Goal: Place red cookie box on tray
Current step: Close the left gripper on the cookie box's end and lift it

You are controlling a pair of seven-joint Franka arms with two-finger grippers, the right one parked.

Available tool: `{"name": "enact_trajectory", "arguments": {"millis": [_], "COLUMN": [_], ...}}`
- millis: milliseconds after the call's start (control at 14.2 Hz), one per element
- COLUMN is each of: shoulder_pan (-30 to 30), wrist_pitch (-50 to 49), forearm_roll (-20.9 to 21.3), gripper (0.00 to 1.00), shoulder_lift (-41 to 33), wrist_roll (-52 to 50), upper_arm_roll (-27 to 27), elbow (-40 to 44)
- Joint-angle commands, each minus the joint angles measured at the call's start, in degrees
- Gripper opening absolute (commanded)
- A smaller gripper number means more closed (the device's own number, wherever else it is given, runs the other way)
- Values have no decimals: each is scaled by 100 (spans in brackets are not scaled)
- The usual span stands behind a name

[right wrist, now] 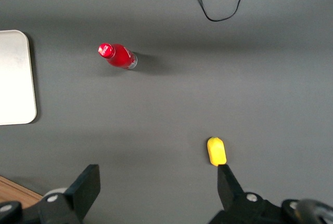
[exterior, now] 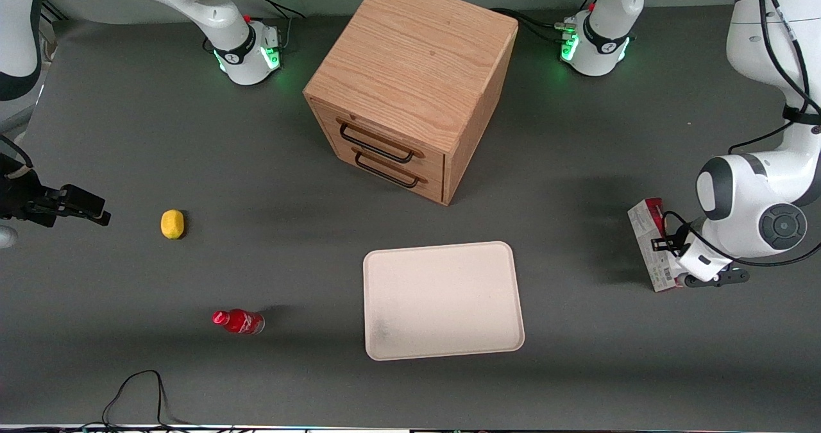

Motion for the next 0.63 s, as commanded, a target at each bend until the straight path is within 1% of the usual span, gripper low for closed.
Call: {"name": "enact_trajectory", "arguments": {"millis": [0, 211, 282, 423, 563], "shoulder_pan": [21, 12, 12, -31, -128], "wrist_pitch": [-66, -153, -345, -1037, -2038], "forearm_roll": [-42, -33, -24, -15, -33], "gripper": [0, 0, 0, 0, 0], "shoulder_lift": [-129, -217, -304, -480, -560], "wrist_roll": [-28, 7, 24, 33, 7], "upper_arm_roll": [-14, -23, -32, -32, -58], "elbow": [-133, -28, 86, 637, 1576]}}
